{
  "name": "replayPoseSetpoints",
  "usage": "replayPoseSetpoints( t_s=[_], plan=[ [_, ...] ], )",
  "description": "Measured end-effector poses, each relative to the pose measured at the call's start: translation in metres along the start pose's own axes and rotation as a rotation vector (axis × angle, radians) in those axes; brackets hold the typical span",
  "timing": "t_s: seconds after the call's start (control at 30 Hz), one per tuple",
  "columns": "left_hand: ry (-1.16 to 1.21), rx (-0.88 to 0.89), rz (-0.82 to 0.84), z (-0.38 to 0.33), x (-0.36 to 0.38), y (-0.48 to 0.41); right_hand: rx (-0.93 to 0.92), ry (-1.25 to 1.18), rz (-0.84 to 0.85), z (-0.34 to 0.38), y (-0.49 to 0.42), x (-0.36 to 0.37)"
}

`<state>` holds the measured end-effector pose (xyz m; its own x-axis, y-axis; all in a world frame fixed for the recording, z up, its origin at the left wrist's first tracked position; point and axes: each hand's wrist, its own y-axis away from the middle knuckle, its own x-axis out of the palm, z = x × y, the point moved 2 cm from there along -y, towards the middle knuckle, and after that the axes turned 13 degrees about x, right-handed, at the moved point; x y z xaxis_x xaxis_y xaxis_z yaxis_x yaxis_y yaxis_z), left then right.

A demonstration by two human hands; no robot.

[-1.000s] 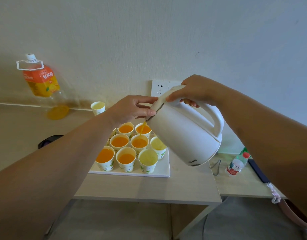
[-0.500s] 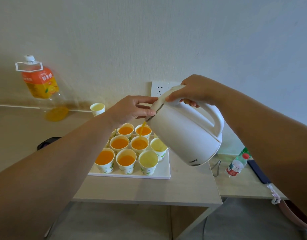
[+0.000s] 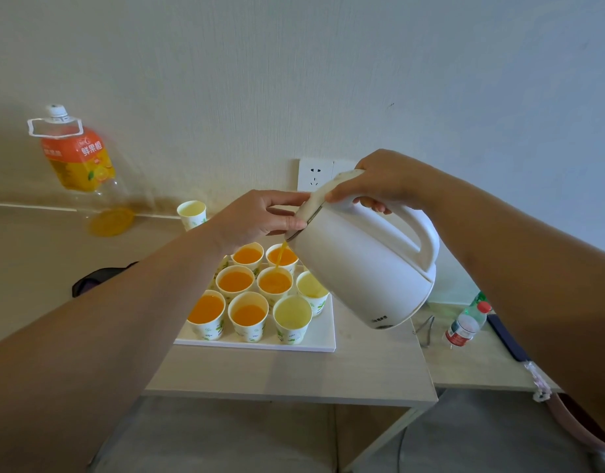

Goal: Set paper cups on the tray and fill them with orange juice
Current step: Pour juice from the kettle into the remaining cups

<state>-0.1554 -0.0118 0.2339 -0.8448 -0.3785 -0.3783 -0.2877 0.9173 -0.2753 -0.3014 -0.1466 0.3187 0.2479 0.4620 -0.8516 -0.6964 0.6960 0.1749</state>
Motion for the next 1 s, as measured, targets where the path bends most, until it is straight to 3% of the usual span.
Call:
replayPoseSetpoints(
  t_s=[0.37,0.73,1.0],
  plan=[
    [-0.034,-0.050,-0.018,0.002,0.000,0.006,0.006,-0.066,0.027,-0.006,-0.005,0.009],
    [-0.191,-0.017,-0.040,-0.020,-0.008,0.006,0.013,-0.309,0.010,-0.014,0.002,0.010],
    [-0.195,-0.003,0.011,-0.031,-0.004,0.015,0.032,-0.314,-0.010,-0.018,0.020,0.011]
  ],
)
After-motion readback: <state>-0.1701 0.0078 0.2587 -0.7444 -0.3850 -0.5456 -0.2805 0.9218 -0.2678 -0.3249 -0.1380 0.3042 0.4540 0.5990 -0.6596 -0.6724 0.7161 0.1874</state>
